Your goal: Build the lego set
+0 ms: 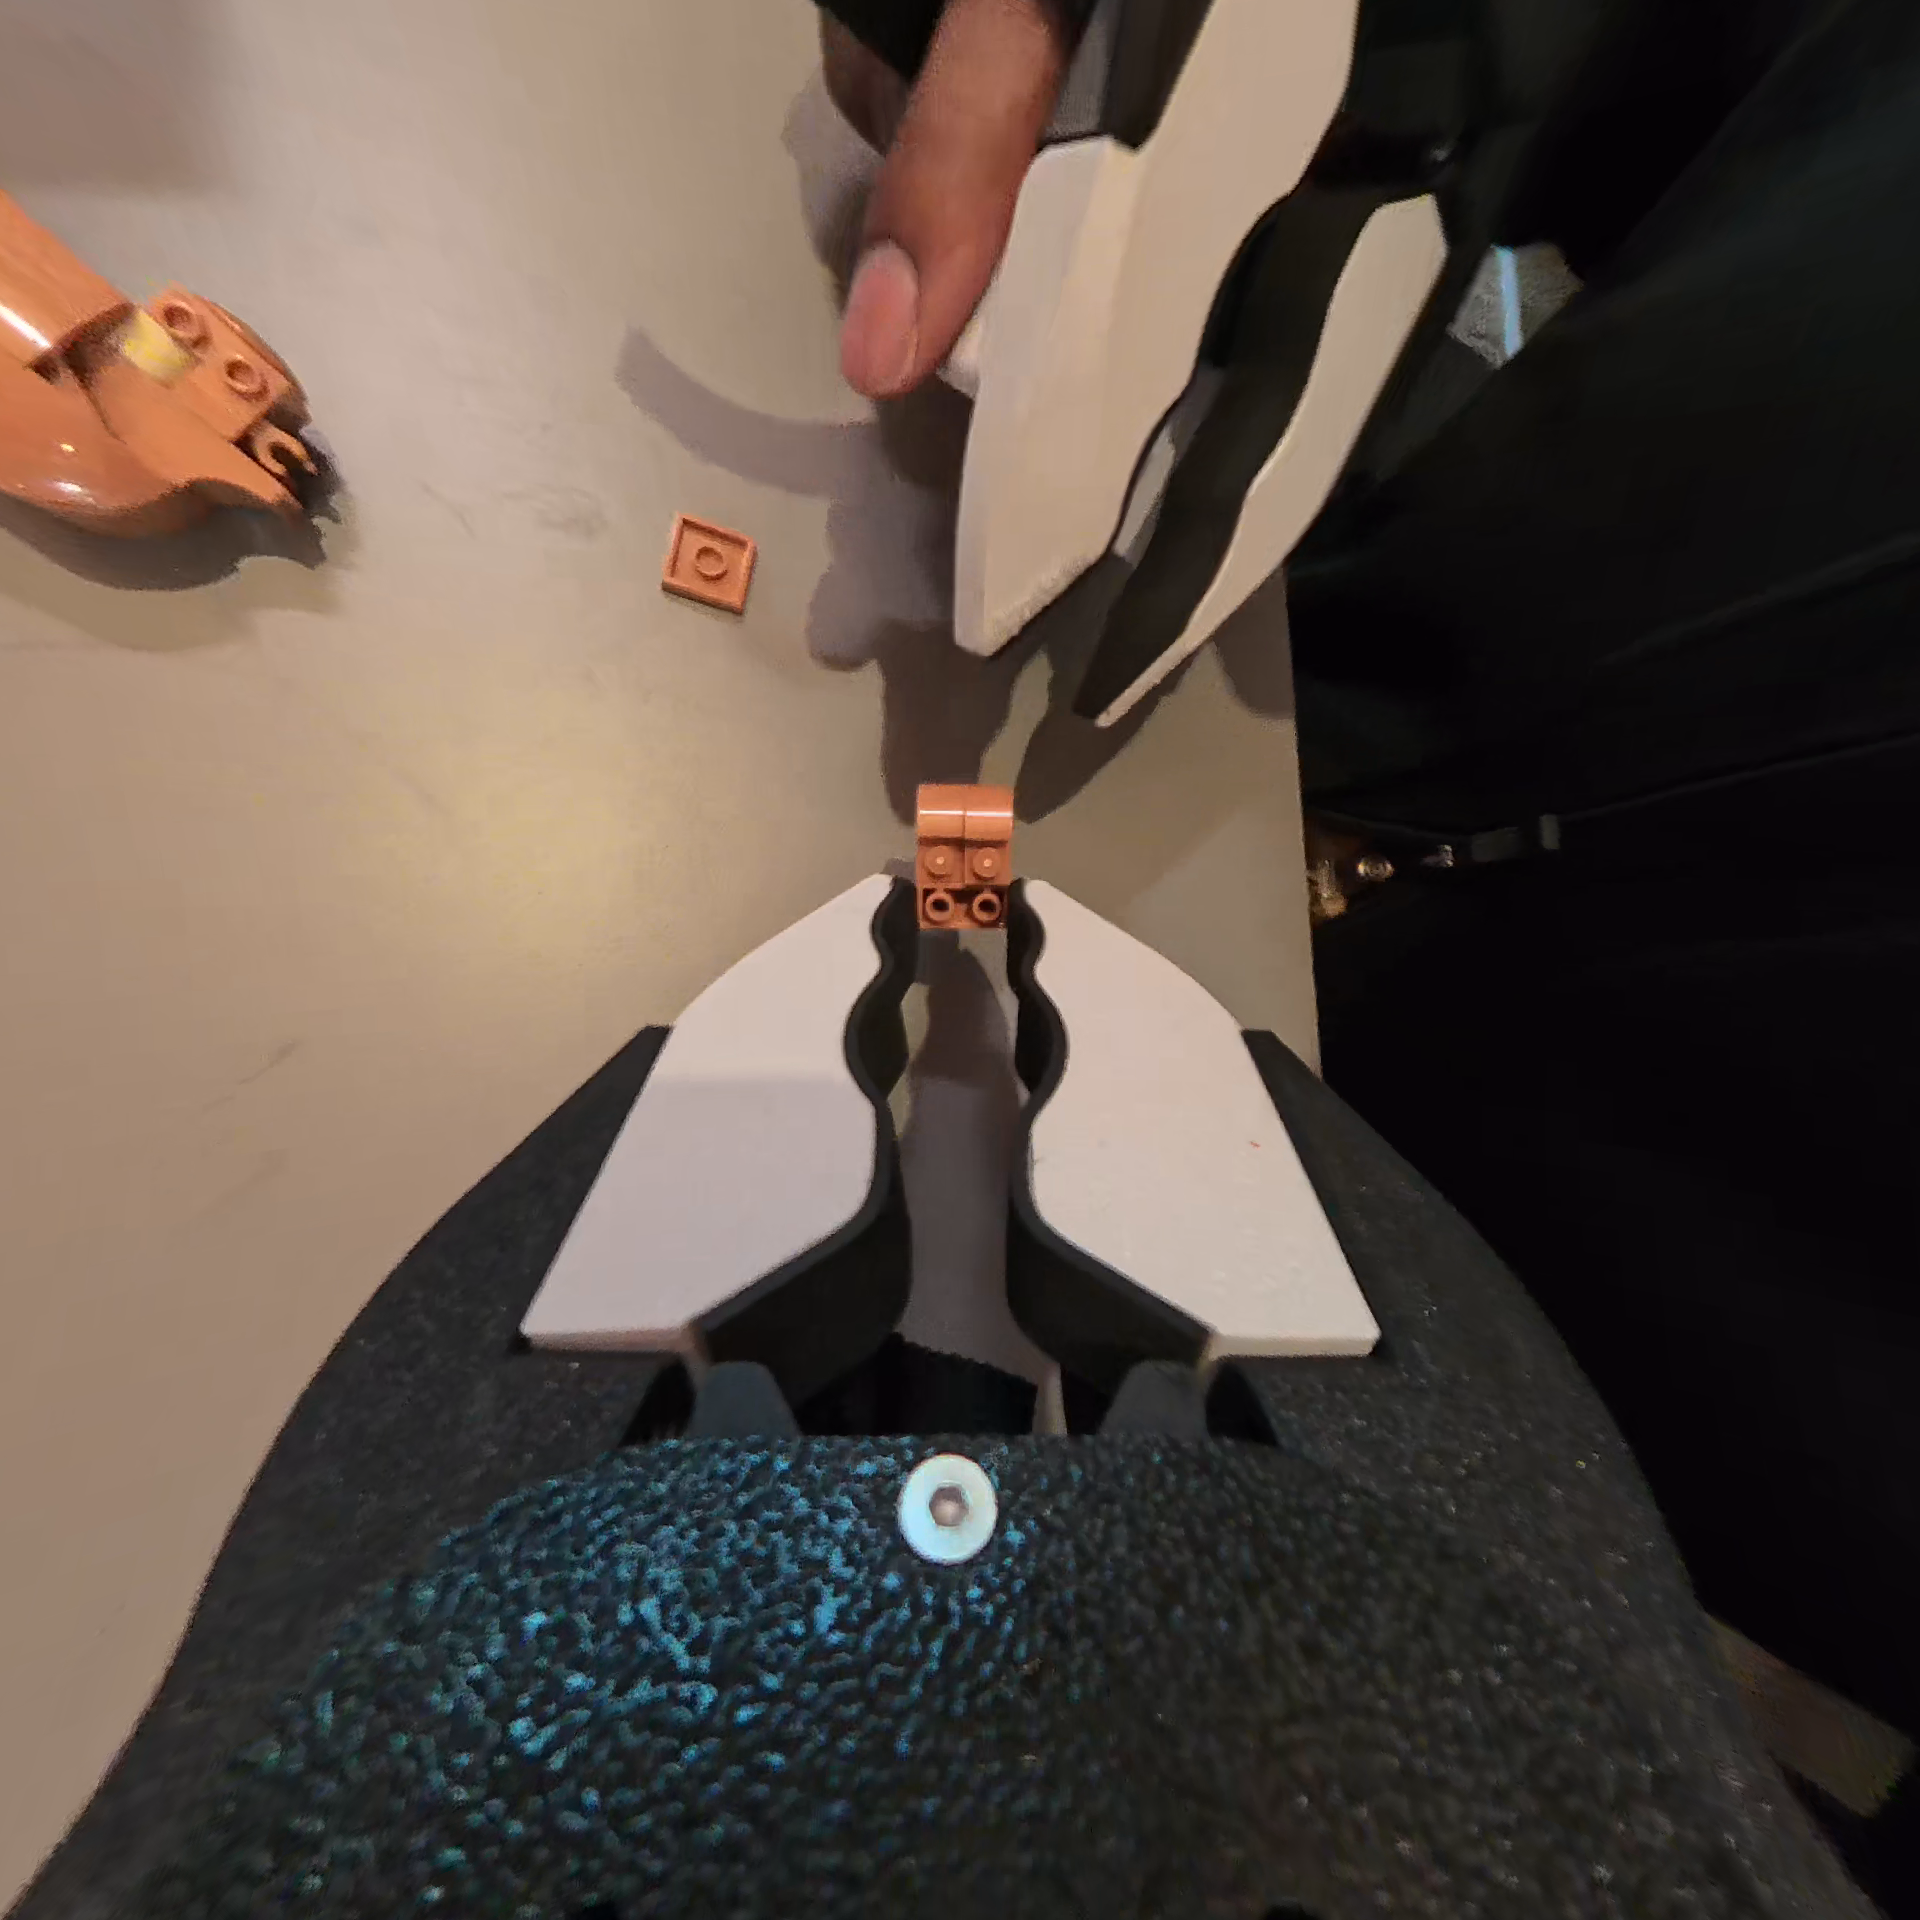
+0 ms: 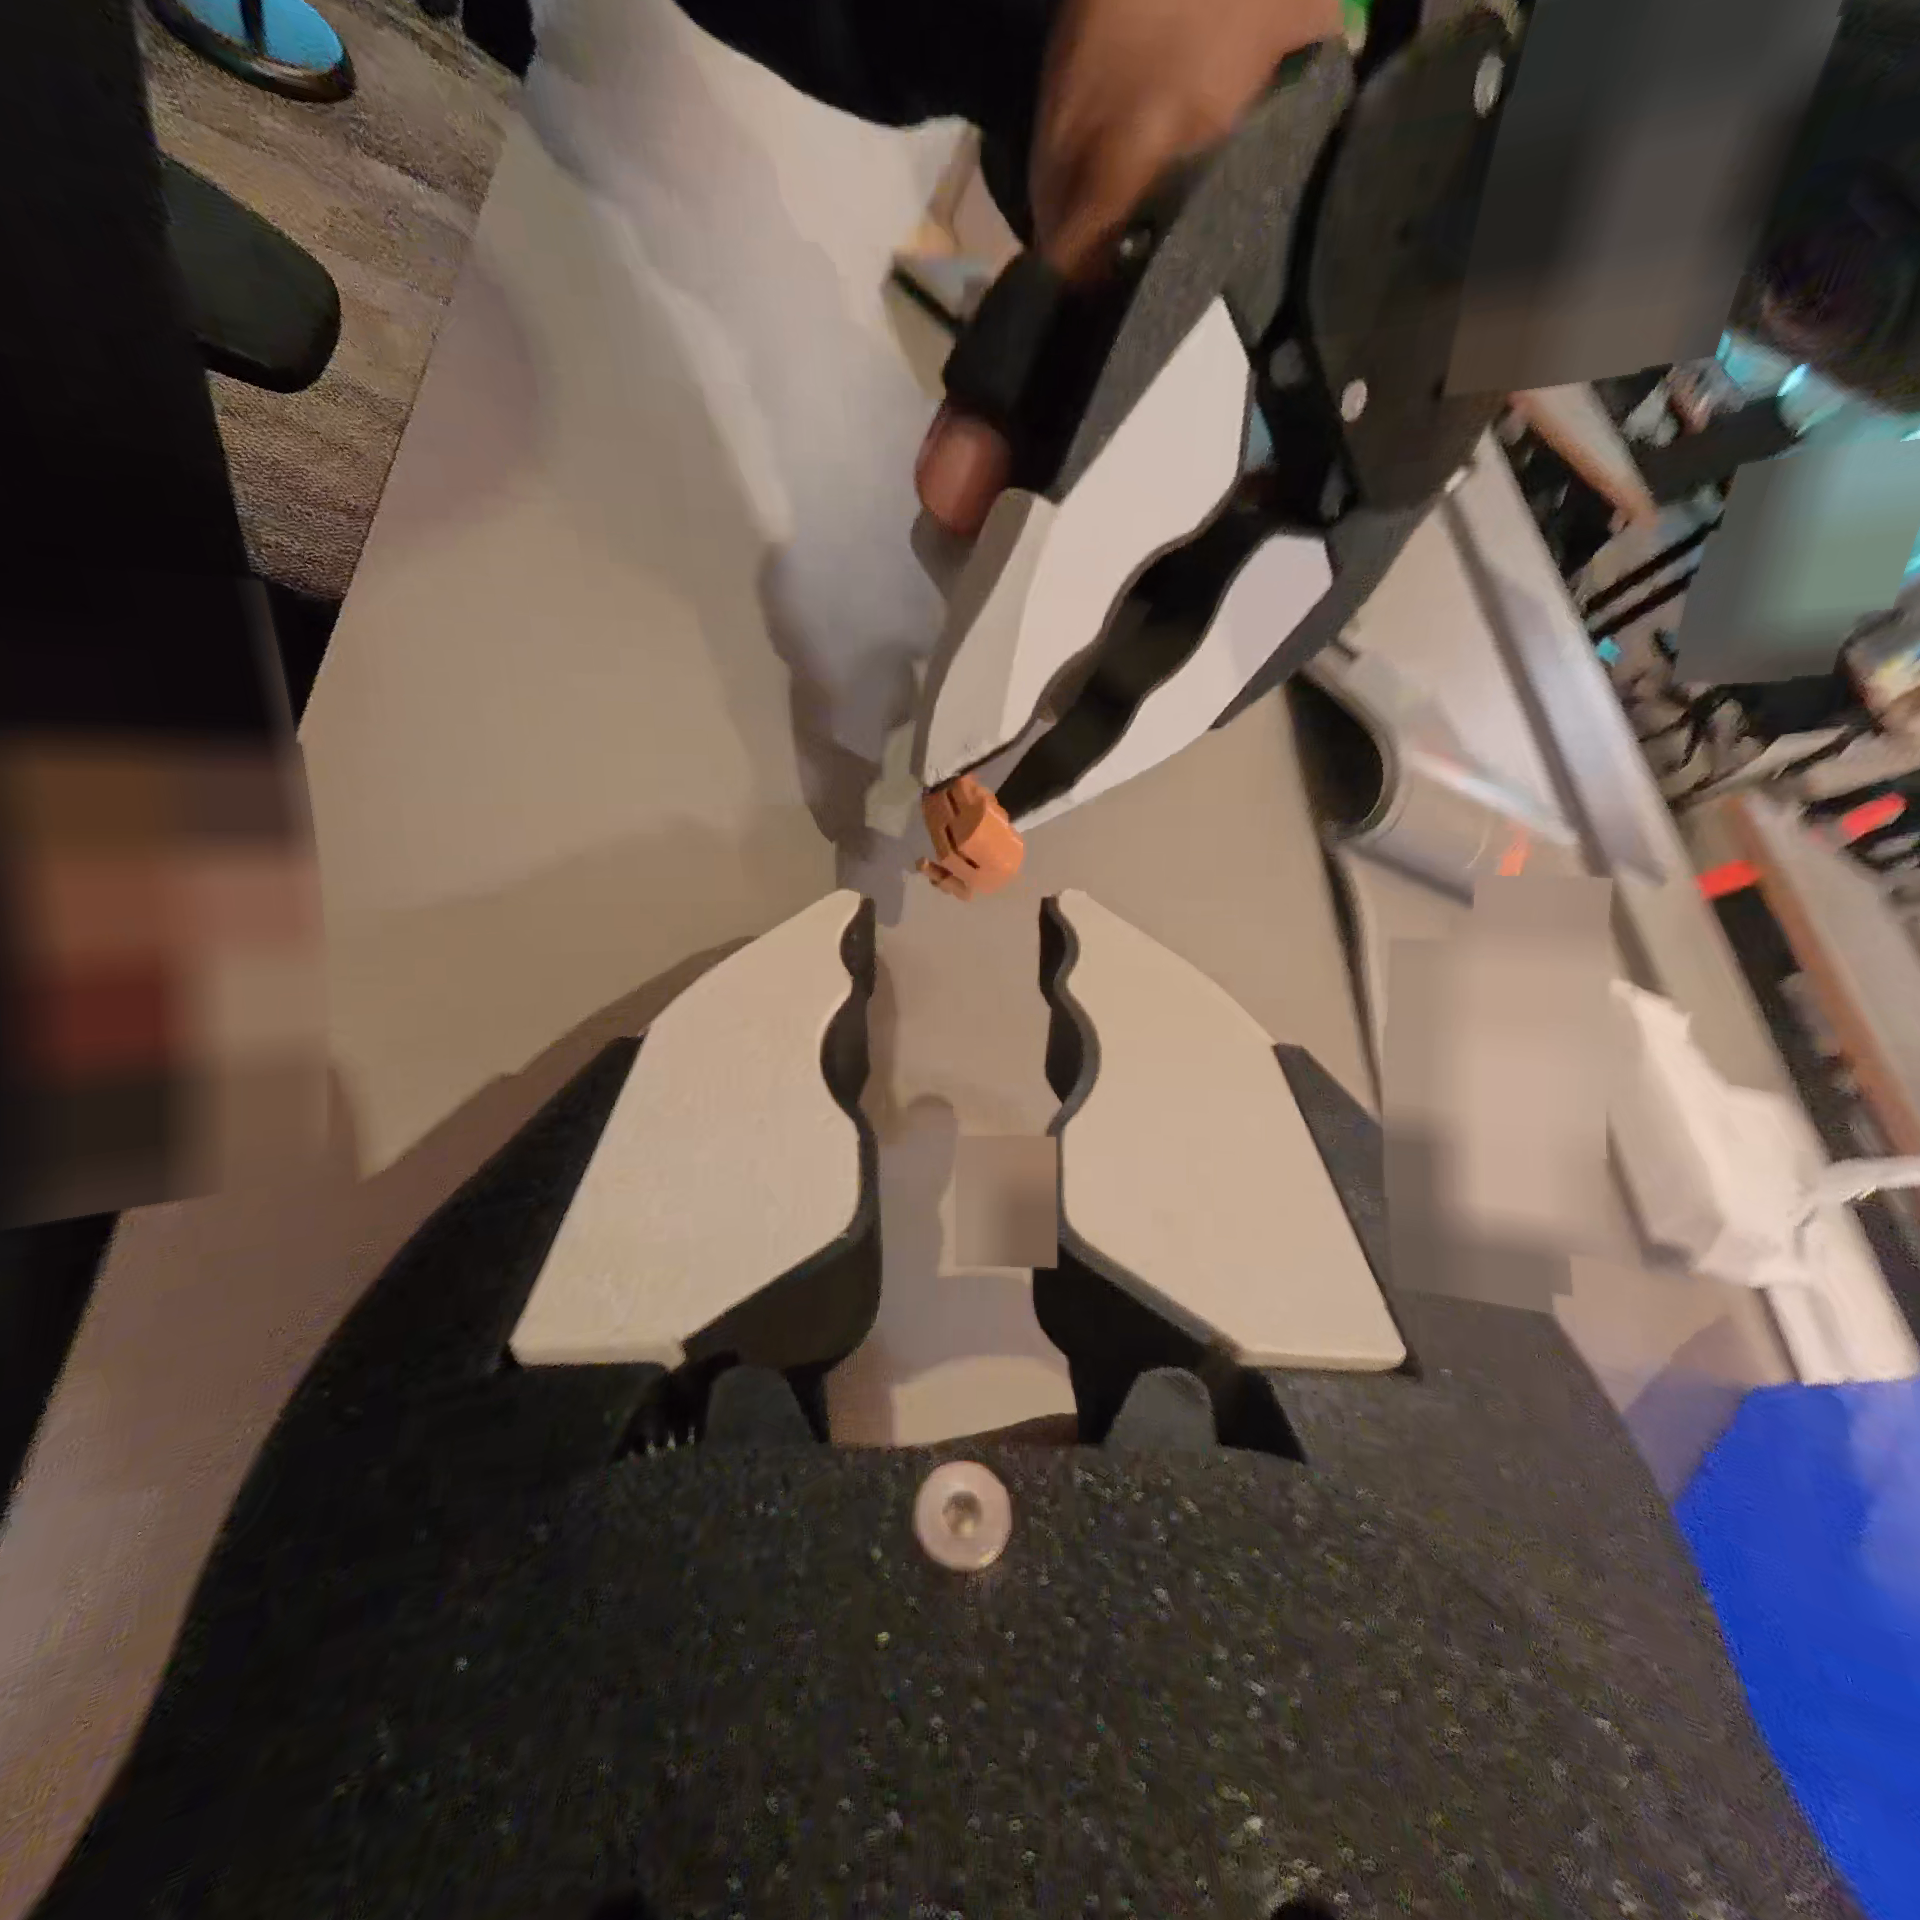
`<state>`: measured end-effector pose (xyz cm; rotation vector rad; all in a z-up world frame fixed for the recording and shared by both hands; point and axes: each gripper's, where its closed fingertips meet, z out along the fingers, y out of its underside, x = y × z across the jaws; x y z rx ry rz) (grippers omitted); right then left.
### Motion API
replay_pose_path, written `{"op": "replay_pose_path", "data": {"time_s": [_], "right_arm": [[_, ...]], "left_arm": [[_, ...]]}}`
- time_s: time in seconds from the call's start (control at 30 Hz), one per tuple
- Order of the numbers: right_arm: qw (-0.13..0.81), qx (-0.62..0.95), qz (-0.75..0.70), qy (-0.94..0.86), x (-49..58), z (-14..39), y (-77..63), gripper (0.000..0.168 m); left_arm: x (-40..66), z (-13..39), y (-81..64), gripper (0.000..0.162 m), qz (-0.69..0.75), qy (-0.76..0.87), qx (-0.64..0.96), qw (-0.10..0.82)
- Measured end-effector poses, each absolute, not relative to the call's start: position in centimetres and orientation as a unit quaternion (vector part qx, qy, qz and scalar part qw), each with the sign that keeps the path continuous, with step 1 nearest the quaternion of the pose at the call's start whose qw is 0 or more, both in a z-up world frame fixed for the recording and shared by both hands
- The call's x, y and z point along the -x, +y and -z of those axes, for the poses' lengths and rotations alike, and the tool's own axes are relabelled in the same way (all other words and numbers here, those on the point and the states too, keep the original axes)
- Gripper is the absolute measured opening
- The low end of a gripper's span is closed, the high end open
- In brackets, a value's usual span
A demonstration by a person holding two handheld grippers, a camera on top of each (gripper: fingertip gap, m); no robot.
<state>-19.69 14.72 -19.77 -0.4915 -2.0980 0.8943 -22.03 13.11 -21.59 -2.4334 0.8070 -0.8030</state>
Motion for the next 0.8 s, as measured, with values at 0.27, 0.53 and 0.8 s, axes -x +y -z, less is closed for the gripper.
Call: {"op": "replay_pose_path", "data": {"time_s": [0.27,0.53,0.8], "right_arm": [[0.439,0.057,-0.346,-0.827,20.9,17.7,13.3,0.039],[0.471,-0.006,-0.358,-0.806,20.7,16.5,11.5,0.037],[0.493,-0.011,-0.356,-0.794,20.8,16.1,11.2,0.033]], "left_arm": [[22.2,18.7,12.3,0.017,0.330,0.311,0.871,0.191],[21.3,17.6,11.4,0.017,0.356,0.328,0.862,0.154],[20.8,16.7,11.0,0.017,0.381,0.331,0.853,0.138]]}}
